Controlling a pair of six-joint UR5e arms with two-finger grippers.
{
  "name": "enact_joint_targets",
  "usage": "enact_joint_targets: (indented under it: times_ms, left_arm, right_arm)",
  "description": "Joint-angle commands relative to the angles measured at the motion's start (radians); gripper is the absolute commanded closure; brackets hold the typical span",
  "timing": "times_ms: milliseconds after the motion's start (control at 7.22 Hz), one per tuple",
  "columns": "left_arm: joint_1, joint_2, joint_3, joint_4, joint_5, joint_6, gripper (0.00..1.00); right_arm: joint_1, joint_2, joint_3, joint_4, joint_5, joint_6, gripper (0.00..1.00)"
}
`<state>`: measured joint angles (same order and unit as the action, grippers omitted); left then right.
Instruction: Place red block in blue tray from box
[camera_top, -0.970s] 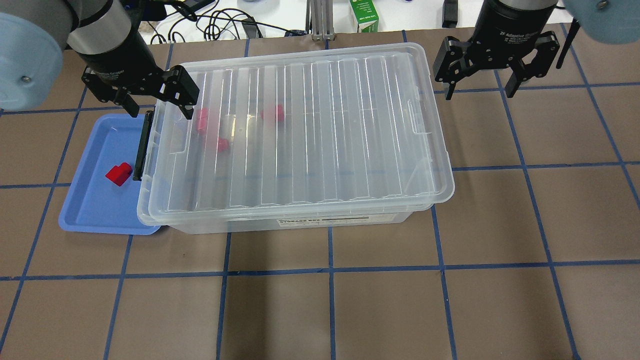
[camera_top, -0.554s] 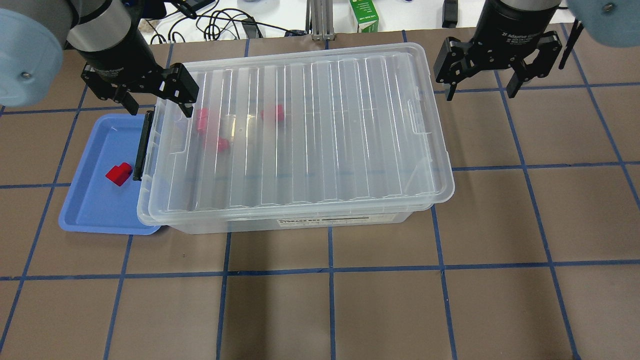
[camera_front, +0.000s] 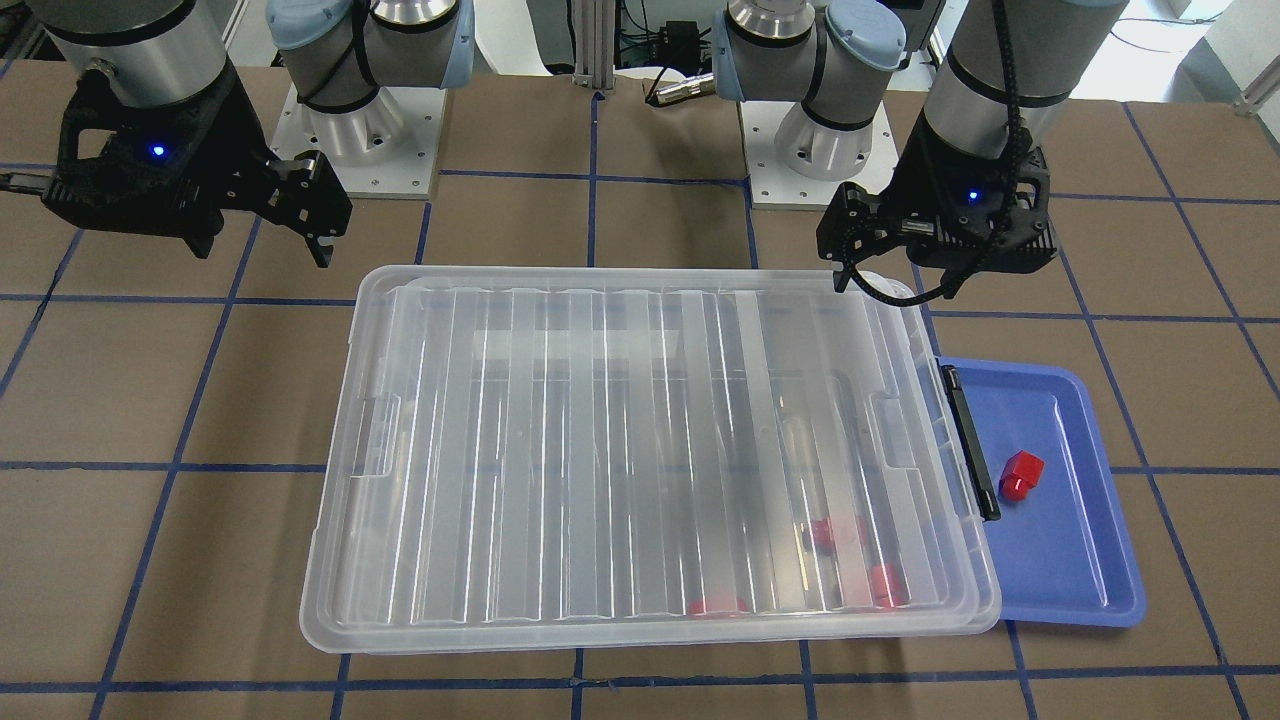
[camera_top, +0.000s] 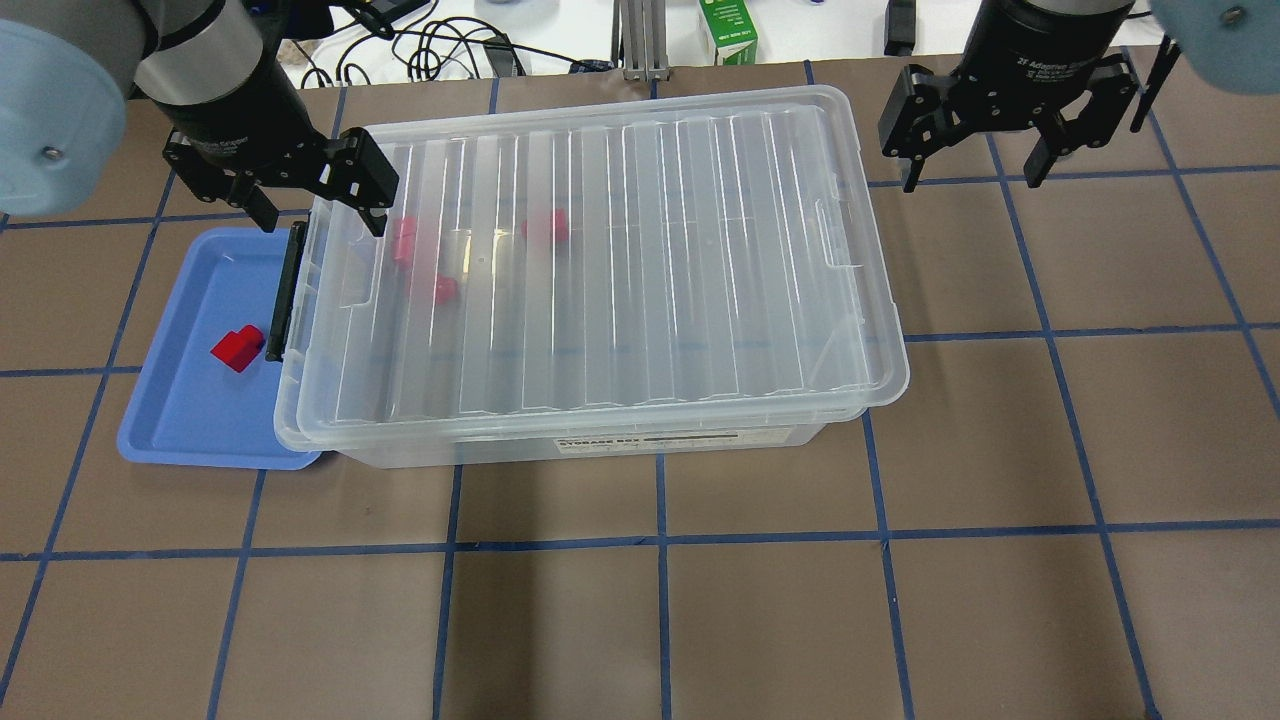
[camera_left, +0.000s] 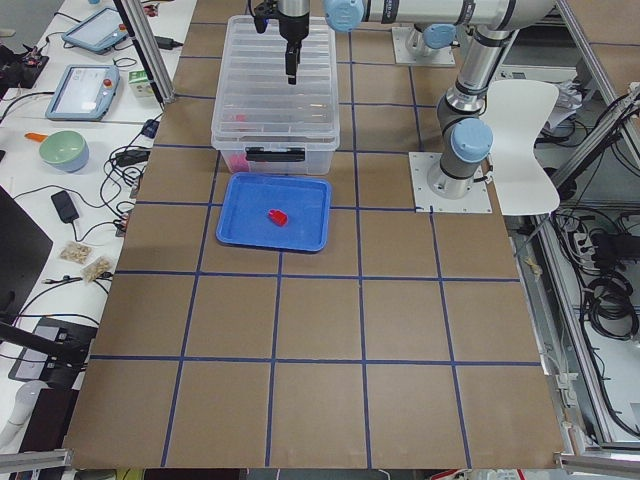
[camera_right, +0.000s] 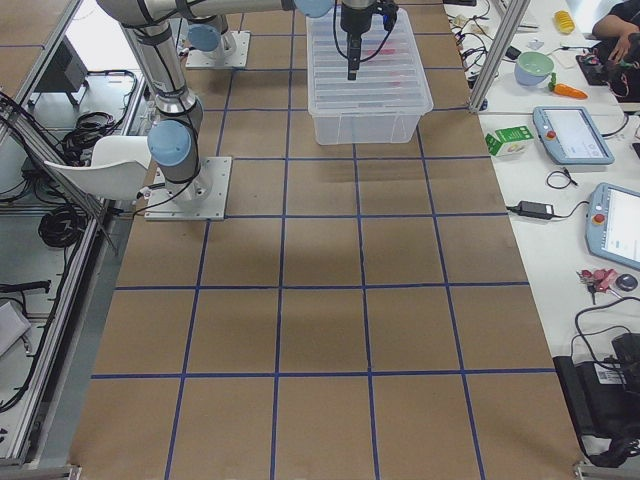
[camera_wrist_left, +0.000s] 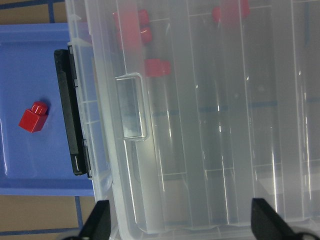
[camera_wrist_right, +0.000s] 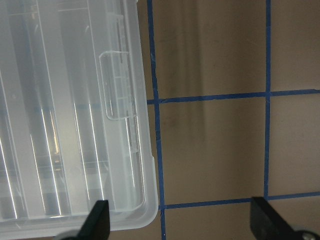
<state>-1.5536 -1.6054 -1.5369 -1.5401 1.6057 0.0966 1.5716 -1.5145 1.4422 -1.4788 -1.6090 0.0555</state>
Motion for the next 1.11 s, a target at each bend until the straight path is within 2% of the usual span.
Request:
enact_joint_targets:
  times_ms: [0,970]
  left_arm:
    - [0.0,0.004,-0.005,0.0,0.002,0.0,0.0]
    - [0.0,-0.01,0.004,0.0,0.0,-0.012,0.0]
  right_arm:
    - [-0.002,-0.004,0.038,0.005,0.008,0.012,0.0]
    - [-0.012,-0.029,0.035,-0.008,0.008,0.012,0.0]
